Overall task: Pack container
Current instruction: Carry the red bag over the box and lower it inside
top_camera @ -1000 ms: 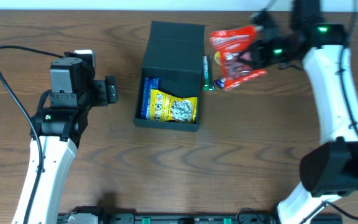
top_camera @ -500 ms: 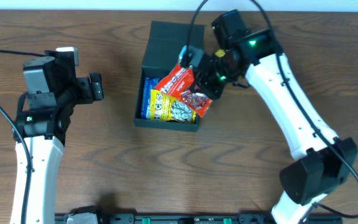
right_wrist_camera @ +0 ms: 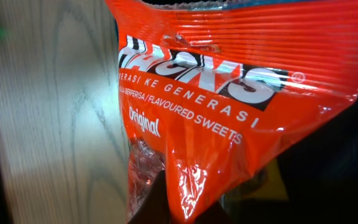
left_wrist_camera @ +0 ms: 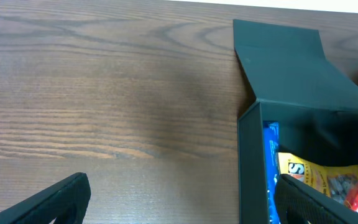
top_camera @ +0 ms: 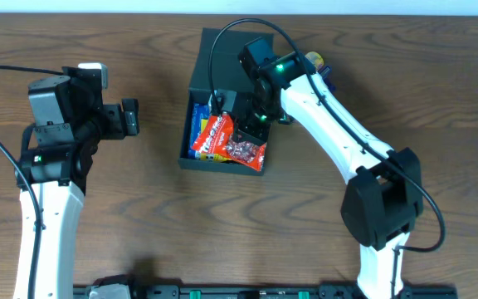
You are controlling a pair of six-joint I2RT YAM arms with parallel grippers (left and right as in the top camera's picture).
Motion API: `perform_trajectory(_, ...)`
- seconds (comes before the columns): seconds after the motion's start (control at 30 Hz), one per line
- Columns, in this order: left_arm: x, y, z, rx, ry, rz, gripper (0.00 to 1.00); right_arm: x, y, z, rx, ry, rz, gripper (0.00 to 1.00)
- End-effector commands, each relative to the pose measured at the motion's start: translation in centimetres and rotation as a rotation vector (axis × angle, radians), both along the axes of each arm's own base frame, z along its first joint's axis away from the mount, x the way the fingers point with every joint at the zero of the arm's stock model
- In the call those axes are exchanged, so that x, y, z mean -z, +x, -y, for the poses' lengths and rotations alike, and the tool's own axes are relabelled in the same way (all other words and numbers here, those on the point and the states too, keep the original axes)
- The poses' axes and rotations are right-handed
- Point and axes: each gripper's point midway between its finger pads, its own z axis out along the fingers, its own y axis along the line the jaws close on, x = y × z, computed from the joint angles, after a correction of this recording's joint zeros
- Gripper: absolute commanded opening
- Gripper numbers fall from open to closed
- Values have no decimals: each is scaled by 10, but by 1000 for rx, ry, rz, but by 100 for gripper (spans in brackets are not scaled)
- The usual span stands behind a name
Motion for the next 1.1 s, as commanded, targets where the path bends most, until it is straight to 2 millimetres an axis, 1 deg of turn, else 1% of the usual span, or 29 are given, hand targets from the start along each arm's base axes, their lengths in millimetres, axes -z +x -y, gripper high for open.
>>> perform_trajectory(0.0, -21, 4, 1, 17, 4, 53, 95, 7, 2, -6, -29, -1, 6, 1)
perform_trajectory(0.1, -21, 4, 1, 16, 4, 53, 95, 14, 8, -4, -26, -24, 25, 1)
perform_trajectory(0.2, -21, 4, 1, 16, 4, 53, 95, 14, 12, -6, -39, -17, 53, 1)
perform_trajectory(0.37, -20, 4, 1, 16, 4, 51, 95, 13, 27, -10, -33, -12, 121, 2)
perform_trajectory(0.43, -20, 3, 1, 16, 4, 49, 95, 12, 29, -11, -32, -6, 131, 2)
perform_trajectory(0.5, -20, 3, 1, 16, 4, 49, 95, 13, 28, -11, -32, -9, 126, 2)
perform_trajectory(0.77, -20, 4, 1, 16, 4, 50, 95, 17, 9, 0, -80, -53, 63, 1)
perform_trajectory(0.93, -20, 4, 1, 16, 4, 50, 95, 20, 5, 2, -88, -63, 43, 2)
perform_trajectory(0.97, -20, 4, 1, 16, 4, 50, 95, 22, 4, 2, -90, -67, 36, 6)
perform_trajectory(1.0, -20, 4, 1, 16, 4, 50, 95, 22, 2, 1, -92, -70, 31, 13)
perform_trajectory(1.03, -20, 4, 1, 16, 4, 50, 95, 23, 0, 1, -94, -73, 27, 23)
perform_trajectory(1.07, -20, 4, 1, 16, 4, 50, 95, 23, 0, 0, -88, -75, 24, 45)
